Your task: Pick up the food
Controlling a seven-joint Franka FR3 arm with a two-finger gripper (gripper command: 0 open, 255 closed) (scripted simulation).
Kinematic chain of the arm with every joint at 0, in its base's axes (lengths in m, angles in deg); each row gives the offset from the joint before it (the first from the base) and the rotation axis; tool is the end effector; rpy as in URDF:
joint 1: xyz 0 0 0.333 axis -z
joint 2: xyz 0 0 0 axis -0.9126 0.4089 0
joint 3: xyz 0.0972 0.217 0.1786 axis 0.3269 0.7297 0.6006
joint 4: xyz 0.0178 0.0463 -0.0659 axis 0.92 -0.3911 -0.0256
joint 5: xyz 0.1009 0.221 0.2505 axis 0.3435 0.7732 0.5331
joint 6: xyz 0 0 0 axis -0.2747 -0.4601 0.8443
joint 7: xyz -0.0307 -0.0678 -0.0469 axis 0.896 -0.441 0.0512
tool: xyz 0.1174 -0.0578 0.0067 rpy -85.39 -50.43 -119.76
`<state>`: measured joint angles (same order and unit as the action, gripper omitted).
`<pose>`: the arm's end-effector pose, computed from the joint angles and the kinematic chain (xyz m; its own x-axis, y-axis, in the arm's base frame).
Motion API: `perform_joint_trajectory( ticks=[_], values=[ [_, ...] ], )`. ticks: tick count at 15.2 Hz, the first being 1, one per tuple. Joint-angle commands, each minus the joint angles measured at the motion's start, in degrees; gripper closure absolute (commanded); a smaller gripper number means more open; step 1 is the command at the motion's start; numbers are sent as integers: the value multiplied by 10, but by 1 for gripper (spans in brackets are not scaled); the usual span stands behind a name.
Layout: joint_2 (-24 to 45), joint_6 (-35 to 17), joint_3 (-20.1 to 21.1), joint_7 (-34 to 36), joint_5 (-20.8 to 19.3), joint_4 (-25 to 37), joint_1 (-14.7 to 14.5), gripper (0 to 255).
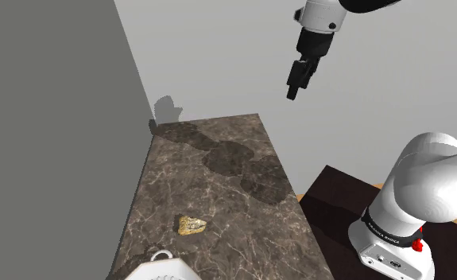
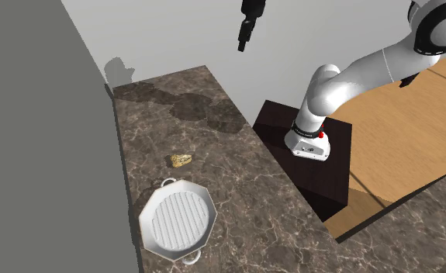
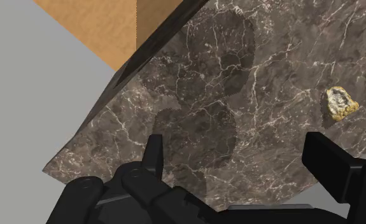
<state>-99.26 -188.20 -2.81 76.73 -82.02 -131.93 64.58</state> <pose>0.2878 0.0056 0.5610 0.9835 0.1078 0.1455 0.1150 -0.9925 -0.0418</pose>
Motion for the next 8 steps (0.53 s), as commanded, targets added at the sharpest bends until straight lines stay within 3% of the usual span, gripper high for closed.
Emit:
perform_joint_trajectory(
  ticks=[1, 8],
  values=[
    [0, 0, 0, 0, 0, 0, 0, 0],
    [74, -92, 50, 29, 36, -35, -34, 0]
  ],
)
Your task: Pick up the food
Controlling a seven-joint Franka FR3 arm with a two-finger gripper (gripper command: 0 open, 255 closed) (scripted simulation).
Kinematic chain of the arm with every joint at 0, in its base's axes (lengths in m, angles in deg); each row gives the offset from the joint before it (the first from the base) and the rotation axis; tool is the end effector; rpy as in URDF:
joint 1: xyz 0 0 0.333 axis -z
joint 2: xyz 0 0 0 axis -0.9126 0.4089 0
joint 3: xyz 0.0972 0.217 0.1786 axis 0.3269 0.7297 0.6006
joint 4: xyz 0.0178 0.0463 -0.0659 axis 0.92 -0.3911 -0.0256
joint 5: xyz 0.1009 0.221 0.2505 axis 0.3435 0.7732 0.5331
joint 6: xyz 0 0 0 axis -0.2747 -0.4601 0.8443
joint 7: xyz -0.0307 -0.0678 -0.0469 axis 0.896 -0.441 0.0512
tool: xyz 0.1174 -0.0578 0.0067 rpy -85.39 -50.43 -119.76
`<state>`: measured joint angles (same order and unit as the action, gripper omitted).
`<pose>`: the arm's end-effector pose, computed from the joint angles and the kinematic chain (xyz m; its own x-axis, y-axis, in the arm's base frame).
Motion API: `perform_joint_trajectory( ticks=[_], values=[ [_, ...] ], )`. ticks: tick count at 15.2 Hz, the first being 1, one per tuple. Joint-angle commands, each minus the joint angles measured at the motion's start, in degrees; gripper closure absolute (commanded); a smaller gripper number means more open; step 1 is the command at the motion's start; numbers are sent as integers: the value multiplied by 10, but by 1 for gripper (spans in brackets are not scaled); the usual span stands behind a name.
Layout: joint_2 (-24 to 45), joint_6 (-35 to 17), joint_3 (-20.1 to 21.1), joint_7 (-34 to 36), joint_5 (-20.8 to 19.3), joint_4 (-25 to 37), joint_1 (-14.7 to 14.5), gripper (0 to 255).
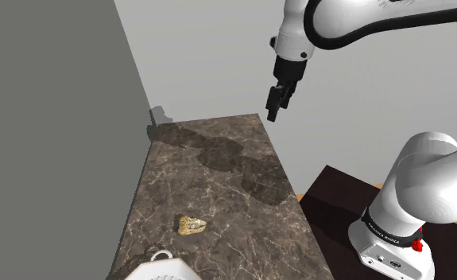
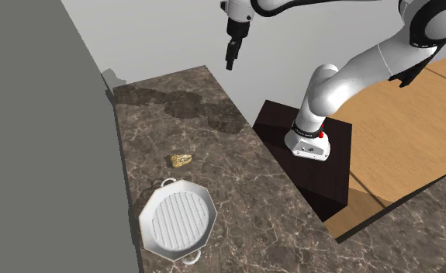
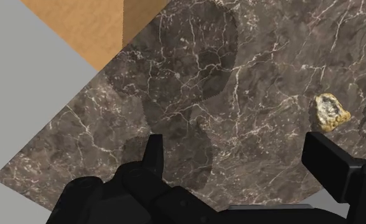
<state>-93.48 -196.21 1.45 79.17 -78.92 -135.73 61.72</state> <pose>0.3168 0.0538 0.5146 0.9813 0.1540 0.1157 0.1609 -0.9855 -0.0529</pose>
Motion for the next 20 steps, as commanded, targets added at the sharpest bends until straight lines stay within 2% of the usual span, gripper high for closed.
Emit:
perform_joint_trajectory(
  ticks=[1, 12, 20],
  values=[
    [29, -25, 15, 9, 10, 0, -10, 0],
    [204, -166, 94, 53, 46, 12, -56, 0],
    [357, -250, 145, 94, 37, 64, -83, 0]
  ],
)
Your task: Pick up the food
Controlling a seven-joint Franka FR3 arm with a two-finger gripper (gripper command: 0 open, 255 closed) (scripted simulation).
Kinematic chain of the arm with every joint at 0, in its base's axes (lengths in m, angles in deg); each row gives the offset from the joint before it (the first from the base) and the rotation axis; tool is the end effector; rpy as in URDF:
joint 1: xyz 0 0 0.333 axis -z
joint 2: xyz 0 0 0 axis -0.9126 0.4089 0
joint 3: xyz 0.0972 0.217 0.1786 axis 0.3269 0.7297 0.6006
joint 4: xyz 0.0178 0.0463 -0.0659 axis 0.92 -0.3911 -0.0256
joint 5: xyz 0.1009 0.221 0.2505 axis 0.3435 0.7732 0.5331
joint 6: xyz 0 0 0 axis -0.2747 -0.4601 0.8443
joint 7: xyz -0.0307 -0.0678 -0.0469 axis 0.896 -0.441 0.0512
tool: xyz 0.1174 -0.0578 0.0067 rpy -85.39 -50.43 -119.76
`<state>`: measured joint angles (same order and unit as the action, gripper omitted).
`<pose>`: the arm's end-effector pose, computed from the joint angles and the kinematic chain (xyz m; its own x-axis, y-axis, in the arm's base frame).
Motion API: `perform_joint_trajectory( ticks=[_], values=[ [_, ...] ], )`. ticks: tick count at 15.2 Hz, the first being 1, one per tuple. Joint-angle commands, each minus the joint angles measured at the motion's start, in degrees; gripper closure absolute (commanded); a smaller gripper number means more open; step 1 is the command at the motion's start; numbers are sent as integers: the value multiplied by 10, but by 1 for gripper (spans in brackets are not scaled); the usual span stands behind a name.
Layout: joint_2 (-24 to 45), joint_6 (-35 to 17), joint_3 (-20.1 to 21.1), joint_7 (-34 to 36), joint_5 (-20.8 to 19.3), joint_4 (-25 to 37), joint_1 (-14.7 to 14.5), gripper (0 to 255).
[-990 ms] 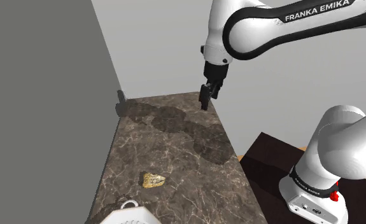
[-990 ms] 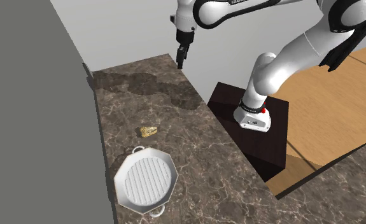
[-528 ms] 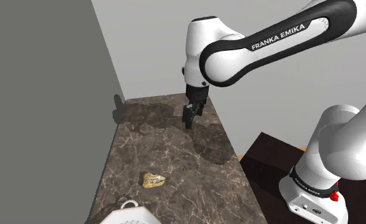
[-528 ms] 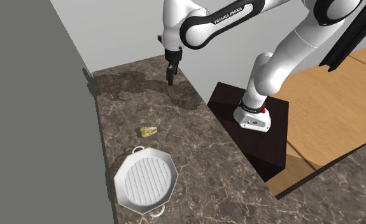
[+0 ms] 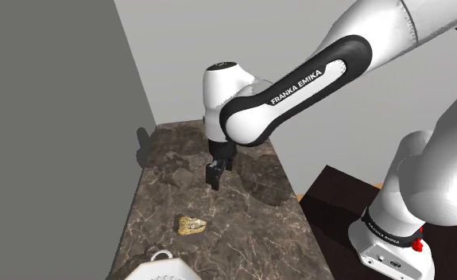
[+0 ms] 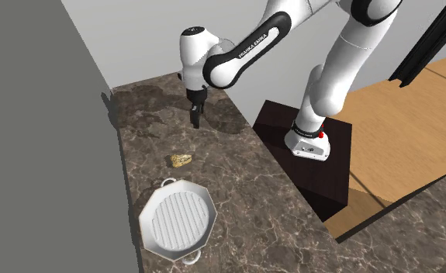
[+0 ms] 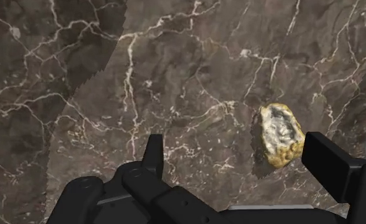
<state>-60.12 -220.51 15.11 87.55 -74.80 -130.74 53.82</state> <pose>0.3957 0.2276 0.3629 0.9517 0.3061 0.0256 0.3071 -0.9464 -0.0998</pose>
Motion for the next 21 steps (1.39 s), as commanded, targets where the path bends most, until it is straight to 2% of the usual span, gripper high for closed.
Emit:
perform_joint_trajectory(
  ticks=[1, 10, 20, 21],
  values=[
    [44, -16, 13, 17, -8, 24, -8, 0],
    [229, -73, 39, 79, -67, 130, -57, 0],
    [279, -123, 29, 87, -85, 127, -67, 0],
    [280, -123, 29, 87, -85, 128, -67, 255]
  ],
)
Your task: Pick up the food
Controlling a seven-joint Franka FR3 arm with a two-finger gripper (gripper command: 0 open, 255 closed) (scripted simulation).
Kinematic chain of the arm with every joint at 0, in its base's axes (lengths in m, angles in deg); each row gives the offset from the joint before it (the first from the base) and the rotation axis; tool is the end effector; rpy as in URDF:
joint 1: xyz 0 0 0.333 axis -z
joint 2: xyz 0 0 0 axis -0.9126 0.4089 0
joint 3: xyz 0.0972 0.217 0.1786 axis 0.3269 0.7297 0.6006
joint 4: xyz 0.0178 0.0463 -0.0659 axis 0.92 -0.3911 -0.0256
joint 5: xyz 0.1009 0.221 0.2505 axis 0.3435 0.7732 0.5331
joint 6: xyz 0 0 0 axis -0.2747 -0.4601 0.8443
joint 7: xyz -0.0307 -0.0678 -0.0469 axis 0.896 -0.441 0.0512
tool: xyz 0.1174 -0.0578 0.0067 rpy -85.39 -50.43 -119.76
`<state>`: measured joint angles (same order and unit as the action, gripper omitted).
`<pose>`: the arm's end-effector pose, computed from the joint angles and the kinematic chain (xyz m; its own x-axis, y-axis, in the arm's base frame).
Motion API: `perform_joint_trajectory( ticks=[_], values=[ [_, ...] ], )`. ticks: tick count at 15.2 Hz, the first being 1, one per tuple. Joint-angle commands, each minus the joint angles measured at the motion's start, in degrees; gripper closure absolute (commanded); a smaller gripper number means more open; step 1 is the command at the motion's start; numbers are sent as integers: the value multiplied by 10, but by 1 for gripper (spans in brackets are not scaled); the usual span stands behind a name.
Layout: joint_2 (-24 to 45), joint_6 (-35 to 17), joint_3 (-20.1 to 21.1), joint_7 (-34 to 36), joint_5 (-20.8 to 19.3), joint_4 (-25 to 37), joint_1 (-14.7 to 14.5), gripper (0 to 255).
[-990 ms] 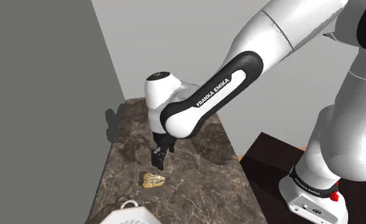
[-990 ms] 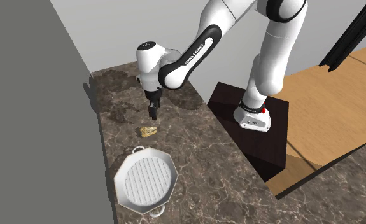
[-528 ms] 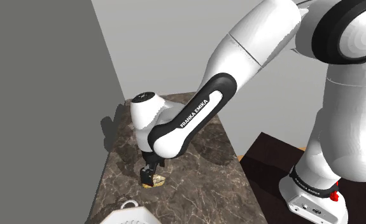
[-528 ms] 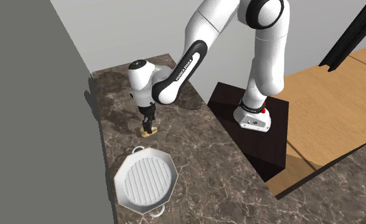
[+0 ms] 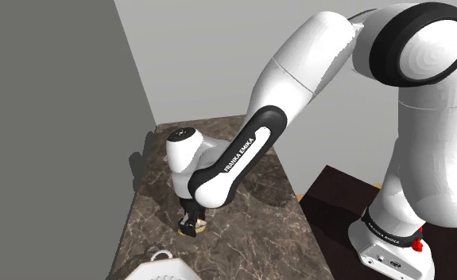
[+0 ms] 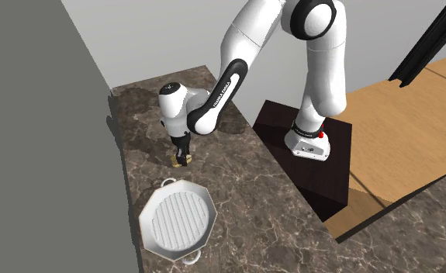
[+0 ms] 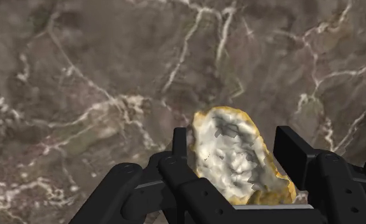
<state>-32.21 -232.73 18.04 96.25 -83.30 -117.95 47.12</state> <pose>0.4216 0.3375 0.2376 0.9204 0.3904 -0.0220 0.3843 -0.9135 -0.1333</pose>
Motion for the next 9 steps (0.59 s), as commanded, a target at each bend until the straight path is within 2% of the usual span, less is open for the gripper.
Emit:
perform_joint_trajectory(
  ticks=[1, 9],
  values=[
    [1, -1, 0, 0, 0, 0, 0, 255],
    [0, -1, 0, 0, 0, -1, 0, 255]
  ],
)
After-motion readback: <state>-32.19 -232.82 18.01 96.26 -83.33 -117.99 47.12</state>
